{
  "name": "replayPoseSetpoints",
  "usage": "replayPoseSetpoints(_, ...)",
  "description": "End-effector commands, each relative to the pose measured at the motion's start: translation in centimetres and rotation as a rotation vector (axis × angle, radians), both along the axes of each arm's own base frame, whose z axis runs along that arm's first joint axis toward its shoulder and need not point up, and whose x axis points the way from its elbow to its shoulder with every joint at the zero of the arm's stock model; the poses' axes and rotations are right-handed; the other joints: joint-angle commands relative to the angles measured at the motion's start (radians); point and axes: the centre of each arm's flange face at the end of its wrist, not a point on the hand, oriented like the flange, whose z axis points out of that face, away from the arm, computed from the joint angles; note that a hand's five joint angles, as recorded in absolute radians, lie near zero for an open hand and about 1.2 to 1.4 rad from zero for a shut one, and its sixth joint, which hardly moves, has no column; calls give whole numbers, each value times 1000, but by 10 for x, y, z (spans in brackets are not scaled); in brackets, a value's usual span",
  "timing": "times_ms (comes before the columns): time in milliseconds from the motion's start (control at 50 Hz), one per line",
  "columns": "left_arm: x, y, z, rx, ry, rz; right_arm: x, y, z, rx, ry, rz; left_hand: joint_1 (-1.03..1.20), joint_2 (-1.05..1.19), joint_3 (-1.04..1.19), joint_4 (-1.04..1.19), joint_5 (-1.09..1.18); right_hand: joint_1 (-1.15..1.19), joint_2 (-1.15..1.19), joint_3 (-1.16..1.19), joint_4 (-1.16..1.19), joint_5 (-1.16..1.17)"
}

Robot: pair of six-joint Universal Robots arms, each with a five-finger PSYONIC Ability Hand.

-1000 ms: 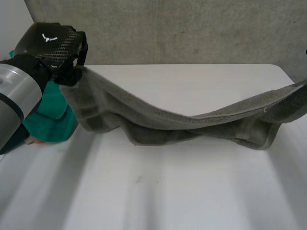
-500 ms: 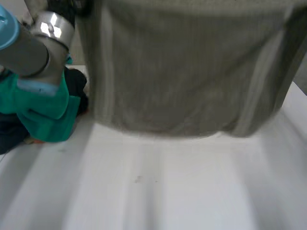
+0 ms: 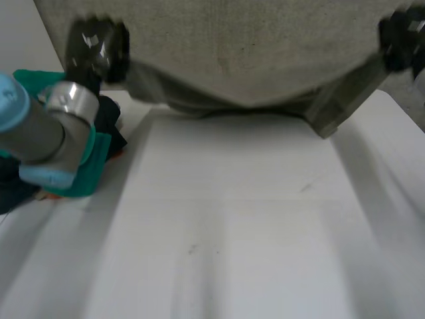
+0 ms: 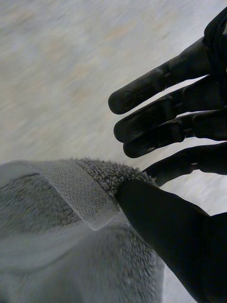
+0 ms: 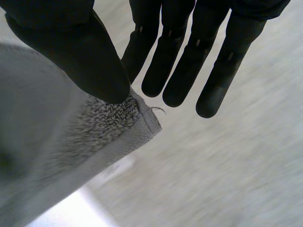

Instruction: Fold the laundry.

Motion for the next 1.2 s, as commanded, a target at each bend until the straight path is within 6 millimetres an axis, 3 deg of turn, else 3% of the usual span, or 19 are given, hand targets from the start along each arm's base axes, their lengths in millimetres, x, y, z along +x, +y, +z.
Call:
replayPoseSetpoints(20, 13, 53, -78, 266, -201, 2, -3, 43, -93, 385, 196, 57, 261, 197, 202, 196, 241, 267, 220, 209, 199, 219)
replayPoseSetpoints(40, 15, 61, -81, 286, -234, 5, -9, 55, -108, 459, 265, 59, 261, 197, 202, 196, 241, 267, 220, 209, 199, 219)
replayPoseSetpoints(100, 24, 92, -85, 356, -367, 15, -17, 75, -121, 559, 373, 64, 261, 197, 202, 196, 241, 267, 220, 209, 199, 219)
replayPoseSetpoints(280, 52, 203, -76, 702, -682, -85, -56, 157, -93, 885, 587, 72, 261, 197, 202, 196, 241, 267, 220, 209, 199, 219)
replayPoseSetpoints(340, 60, 230, -72, 836, -735, -128, -64, 170, -85, 863, 657, 65, 261, 197, 202, 196, 241, 267, 220, 209, 199, 219)
replayPoseSetpoints(400, 62, 233, -67, 859, -744, -132, -66, 174, -82, 840, 698, 69, 261, 197, 202, 196, 241, 267, 220, 209, 199, 219)
replayPoseSetpoints(480, 55, 215, -59, 747, -738, -114, -65, 166, -80, 789, 671, 42, 261, 197, 202, 196, 241, 267, 220, 209, 199, 219)
replayPoseSetpoints(520, 48, 194, -59, 652, -715, -91, -66, 158, -79, 750, 644, 10, 261, 197, 202, 196, 241, 267, 220, 209, 199, 219)
replayPoseSetpoints(600, 34, 151, -64, 516, -666, -43, -66, 116, -91, 644, 523, -64, 261, 197, 202, 196, 241, 267, 220, 209, 199, 219)
replayPoseSetpoints(680, 20, 98, -78, 407, -628, 42, -38, 91, -101, 539, 471, -23, 261, 197, 202, 196, 241, 267, 220, 209, 199, 219)
replayPoseSetpoints(740, 16, 73, -87, 395, -621, 97, -14, 70, -109, 437, 469, 4, 261, 197, 202, 196, 241, 267, 220, 209, 199, 219)
replayPoseSetpoints(820, 7, 36, -99, 393, -610, 188, -3, 38, -115, 302, 467, -55, 261, 197, 202, 196, 241, 267, 220, 209, 199, 219)
replayPoseSetpoints(840, 7, 36, -99, 393, -610, 188, -1, 31, -117, 279, 466, -66, 261, 197, 202, 196, 241, 267, 220, 209, 199, 219)
replayPoseSetpoints(860, 4, 18, -103, 379, -600, 220, 1, 16, -120, 226, 462, -97, 261, 197, 202, 196, 241, 267, 220, 209, 199, 219)
replayPoseSetpoints(980, -9, -10, -109, 330, -579, 230, 14, -27, -135, 92, 444, -127, 261, 197, 202, 196, 241, 267, 220, 209, 199, 219)
replayPoseSetpoints(1120, -29, -29, -112, 266, -557, 218, 29, -51, -156, 44, 440, -112, 261, 197, 202, 196, 241, 267, 220, 209, 199, 219)
replayPoseSetpoints(1140, -31, -29, -113, 264, -555, 214, 33, -54, -159, 38, 436, -110, 261, 197, 202, 196, 241, -351, -398, -409, -419, -399)
replayPoseSetpoints(1160, -34, -28, -113, 258, -550, 206, 34, -54, -161, 37, 436, -107, -44, -107, -103, -109, -64, -848, -895, -907, -916, -897)
replayPoseSetpoints(1200, -37, -26, -113, 259, -551, 198, 39, -53, -162, 32, 434, -90, -961, -1024, -1020, -1026, -981, -955, -1001, -1013, -1022, -1003)
